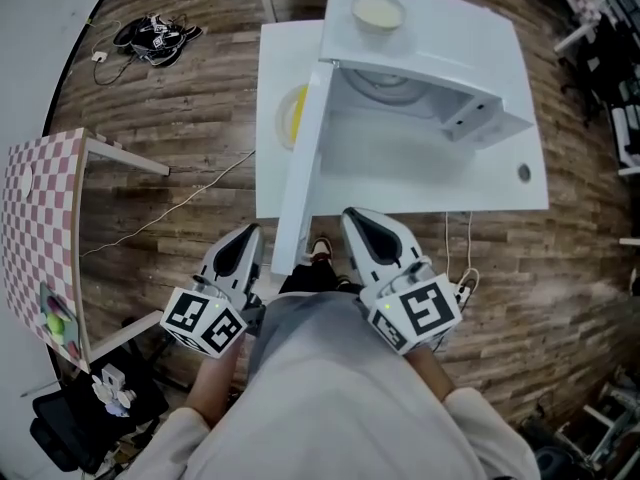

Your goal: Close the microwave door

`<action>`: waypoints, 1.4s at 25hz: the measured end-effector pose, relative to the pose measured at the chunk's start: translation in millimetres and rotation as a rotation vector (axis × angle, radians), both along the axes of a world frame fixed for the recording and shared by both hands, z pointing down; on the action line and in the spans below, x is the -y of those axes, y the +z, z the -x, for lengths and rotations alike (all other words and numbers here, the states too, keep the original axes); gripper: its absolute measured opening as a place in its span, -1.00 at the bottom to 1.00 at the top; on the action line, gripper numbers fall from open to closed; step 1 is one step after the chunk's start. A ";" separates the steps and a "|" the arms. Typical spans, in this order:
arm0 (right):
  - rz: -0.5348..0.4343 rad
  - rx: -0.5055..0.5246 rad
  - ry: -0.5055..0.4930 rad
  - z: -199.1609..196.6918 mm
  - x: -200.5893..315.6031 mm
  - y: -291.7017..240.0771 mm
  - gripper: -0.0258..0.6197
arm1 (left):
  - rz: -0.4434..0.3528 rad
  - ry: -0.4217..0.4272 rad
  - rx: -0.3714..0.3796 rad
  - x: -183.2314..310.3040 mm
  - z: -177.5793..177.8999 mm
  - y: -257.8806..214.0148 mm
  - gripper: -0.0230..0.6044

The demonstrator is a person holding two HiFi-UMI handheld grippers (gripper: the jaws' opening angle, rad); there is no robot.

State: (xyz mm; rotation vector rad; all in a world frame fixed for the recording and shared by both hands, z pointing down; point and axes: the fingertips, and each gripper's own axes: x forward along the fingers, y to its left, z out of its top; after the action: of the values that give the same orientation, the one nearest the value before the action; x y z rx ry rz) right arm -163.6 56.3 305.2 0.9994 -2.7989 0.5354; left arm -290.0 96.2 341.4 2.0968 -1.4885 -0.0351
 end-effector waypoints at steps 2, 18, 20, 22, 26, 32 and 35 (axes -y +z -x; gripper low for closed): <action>-0.006 -0.006 0.002 4.0 4.2 -1.0 -0.85 | -0.001 0.040 0.007 2.9 -1.5 2.0 -0.87; 0.049 -0.022 0.021 7.4 9.9 18.9 -0.85 | 0.024 0.146 -0.011 11.4 -18.3 20.7 -0.87; 0.053 -0.025 0.012 5.1 10.3 21.0 -0.85 | 0.029 0.139 -0.006 13.1 -19.6 22.5 -0.87; 0.056 -0.028 0.008 1.7 11.1 21.1 -0.85 | 0.035 0.132 -0.007 14.1 -20.4 22.9 -0.87; 0.060 -0.028 0.009 -2.8 13.1 20.5 -0.85 | 0.040 0.129 -0.006 13.7 -22.4 22.4 -0.87; 0.065 -0.031 0.003 -3.8 12.3 22.8 -0.85 | 0.041 0.141 -0.008 12.2 -27.8 22.0 -0.87; 0.065 -0.033 0.009 -3.4 12.1 23.1 -0.85 | 0.043 0.152 -0.010 11.1 -29.1 22.3 -0.87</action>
State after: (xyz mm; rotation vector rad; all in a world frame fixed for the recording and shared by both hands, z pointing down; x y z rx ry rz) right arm -160.2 44.2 328.2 0.9986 -2.7310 0.6012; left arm -261.0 85.1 363.7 2.1650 -1.3087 0.0432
